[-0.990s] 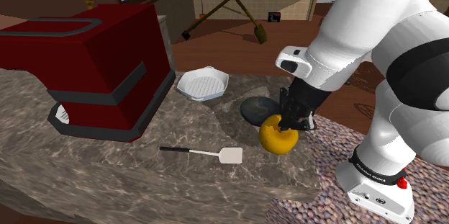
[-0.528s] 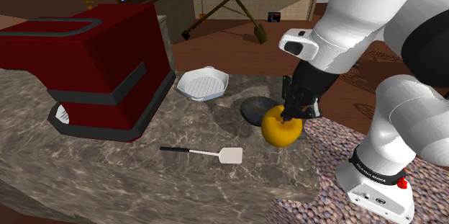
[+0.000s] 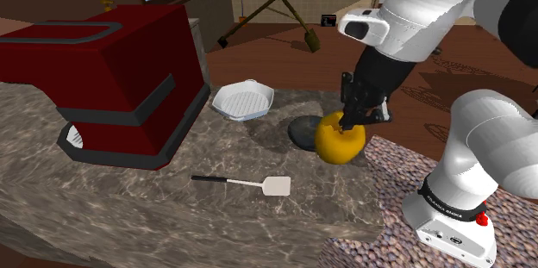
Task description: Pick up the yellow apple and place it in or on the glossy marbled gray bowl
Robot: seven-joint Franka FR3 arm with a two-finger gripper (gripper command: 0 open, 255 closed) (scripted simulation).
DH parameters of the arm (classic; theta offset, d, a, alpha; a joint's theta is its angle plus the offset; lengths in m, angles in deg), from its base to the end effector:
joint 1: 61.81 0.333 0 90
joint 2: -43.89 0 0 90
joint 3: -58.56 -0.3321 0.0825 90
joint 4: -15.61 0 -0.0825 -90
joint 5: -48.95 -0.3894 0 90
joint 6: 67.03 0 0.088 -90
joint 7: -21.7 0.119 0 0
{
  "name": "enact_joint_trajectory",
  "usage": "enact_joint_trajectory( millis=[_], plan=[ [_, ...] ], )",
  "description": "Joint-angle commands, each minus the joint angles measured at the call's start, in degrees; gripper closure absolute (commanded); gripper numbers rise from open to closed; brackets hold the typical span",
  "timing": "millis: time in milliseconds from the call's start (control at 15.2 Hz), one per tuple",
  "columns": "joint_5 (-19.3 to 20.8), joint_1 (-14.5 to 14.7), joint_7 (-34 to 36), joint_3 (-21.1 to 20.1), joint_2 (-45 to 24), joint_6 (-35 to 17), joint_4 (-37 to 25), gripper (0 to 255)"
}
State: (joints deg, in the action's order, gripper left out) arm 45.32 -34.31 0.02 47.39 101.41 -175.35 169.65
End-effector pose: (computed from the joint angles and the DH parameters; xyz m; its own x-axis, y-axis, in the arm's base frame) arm 0.2075 0.1803 0.5146 0.5523 0.8210 0.1448 0.8043 -0.5704 0.1663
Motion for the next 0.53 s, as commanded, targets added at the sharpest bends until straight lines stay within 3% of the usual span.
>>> enact_joint_trajectory(
  millis=[0, 462],
  plan=[
    [1.47, -1.20, -2.09, 2.12, -0.78, 0.55, -1.40, 255],
    [7.31, -5.72, -11.39, 11.40, -6.07, 1.40, -7.95, 255]
  ],
)
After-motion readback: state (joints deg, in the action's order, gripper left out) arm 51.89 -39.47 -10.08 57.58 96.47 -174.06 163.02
